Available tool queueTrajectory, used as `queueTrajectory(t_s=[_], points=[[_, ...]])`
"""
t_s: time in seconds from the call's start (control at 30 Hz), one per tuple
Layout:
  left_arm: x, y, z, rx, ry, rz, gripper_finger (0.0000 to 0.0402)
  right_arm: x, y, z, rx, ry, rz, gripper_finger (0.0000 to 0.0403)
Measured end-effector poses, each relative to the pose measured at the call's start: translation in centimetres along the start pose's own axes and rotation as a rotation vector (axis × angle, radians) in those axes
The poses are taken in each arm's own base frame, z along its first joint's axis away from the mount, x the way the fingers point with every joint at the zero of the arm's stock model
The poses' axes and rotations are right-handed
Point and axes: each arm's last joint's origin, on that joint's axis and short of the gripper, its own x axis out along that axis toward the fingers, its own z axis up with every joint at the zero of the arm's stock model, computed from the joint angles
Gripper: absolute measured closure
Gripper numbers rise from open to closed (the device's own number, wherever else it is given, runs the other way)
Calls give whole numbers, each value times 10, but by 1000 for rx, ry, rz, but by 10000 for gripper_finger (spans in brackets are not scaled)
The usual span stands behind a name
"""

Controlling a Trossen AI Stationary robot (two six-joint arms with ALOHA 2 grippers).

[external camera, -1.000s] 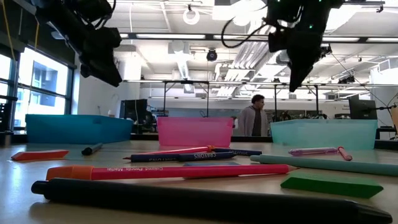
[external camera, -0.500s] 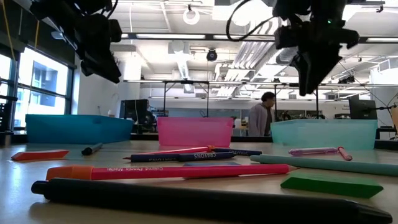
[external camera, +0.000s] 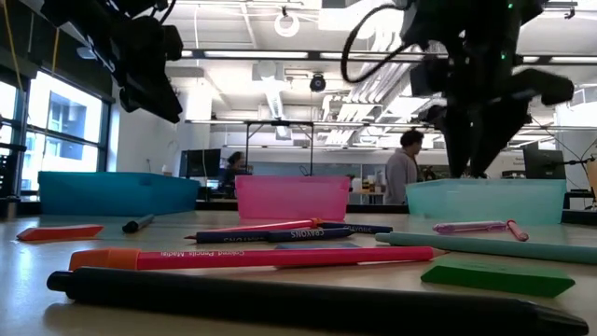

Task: Sort crayons/erasers/pens/pencils in bins
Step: Put the purple pen into the orange bin

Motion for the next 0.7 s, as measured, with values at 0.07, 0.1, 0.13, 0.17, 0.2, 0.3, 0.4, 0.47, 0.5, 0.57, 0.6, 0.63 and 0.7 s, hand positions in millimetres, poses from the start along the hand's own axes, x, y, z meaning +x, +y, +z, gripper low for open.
queueTrajectory(t_s=[0.07,0.1,0.13,0.17,0.2,0.3,0.4,0.47,0.5,0.57,0.6,0.63,0.7], points=[[0,-1,0,5,-2,8,257,10,2,3,-26,21,5,250],[0,-1,0,5,-4,12,257,15,3,5,-40,28,6,250],[0,-1,0,6,-5,15,257,19,4,6,-53,33,8,250],[0,-1,0,8,-5,17,257,22,5,8,-63,36,9,250],[0,-1,0,8,-6,20,257,25,6,9,-78,35,11,250],[0,-1,0,1,-7,26,257,33,7,12,-115,39,19,250],[0,-1,0,1,-7,29,257,42,8,14,-121,50,31,250],[0,-1,0,1,-7,30,257,48,8,15,-120,62,39,250],[0,-1,0,1,-7,30,257,52,8,15,-119,73,40,250],[0,-1,-1,2,-6,30,257,58,8,15,-118,96,44,250],[0,-1,-1,5,-5,30,257,60,8,16,-118,101,45,250],[0,-1,-1,8,-5,30,257,62,8,16,-117,108,48,250],[0,-1,-1,9,-4,31,257,66,9,15,-118,123,51,257]])
